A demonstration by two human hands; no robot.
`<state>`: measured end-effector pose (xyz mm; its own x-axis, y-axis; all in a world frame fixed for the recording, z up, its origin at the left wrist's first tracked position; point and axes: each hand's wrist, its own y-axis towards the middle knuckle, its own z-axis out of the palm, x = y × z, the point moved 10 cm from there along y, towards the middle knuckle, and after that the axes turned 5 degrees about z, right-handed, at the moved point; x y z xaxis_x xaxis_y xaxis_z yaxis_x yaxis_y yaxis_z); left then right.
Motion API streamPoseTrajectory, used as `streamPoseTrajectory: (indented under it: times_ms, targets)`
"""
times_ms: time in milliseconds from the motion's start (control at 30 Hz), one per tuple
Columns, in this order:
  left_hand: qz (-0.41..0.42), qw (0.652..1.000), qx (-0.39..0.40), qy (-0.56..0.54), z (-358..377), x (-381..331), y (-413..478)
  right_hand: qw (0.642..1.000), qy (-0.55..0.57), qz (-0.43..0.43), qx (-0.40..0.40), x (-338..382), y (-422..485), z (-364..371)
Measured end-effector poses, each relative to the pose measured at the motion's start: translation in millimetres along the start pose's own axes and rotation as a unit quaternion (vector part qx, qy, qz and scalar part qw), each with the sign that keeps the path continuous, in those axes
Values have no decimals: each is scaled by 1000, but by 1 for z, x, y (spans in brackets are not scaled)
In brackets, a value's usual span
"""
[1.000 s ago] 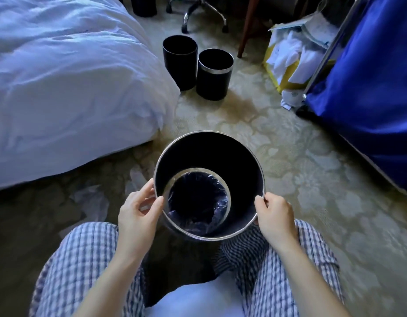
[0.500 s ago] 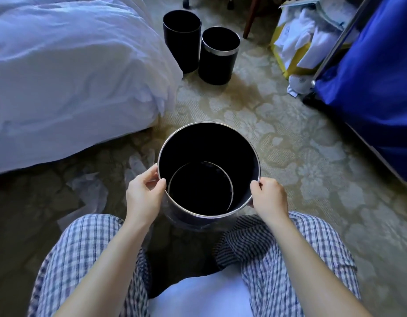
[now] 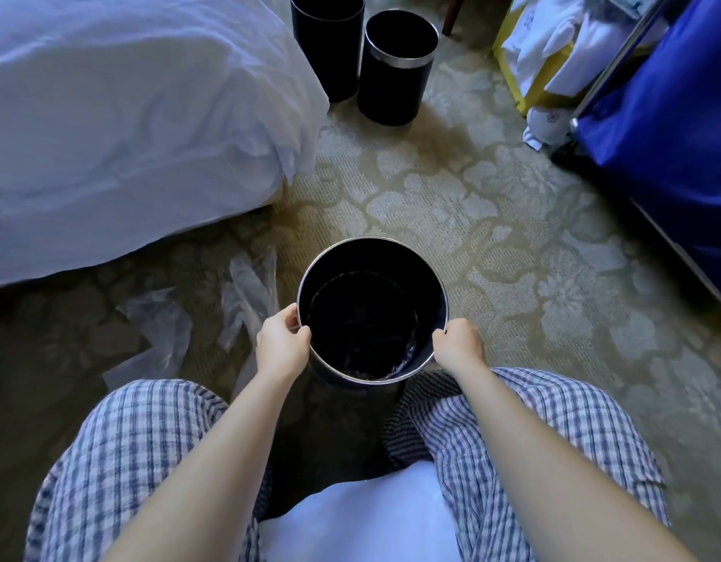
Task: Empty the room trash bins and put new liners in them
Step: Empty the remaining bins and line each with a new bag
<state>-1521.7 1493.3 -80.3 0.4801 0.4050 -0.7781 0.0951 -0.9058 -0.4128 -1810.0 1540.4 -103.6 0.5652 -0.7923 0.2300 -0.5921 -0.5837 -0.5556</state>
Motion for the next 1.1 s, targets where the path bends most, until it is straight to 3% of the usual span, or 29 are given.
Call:
streamPoseTrajectory:
  times_ms: [400,500,700,967,1100]
  targets:
    - [-67,983,135,110,51,69,46,991,7,90,98,-33,59,96]
    - [-84,969,185,139,62,81,50,992,-7,89,93,-23,51,92]
    - [-64,969,188,149,58,74,56,995,-97,-35,-1,44,29,60]
    - [-59,971,182,140,-1,87,82,980,-101,-170,17,142,-1,95]
    - [-81,975,166,121,-43,109,108,954,-112,-271,61,199,-18,138]
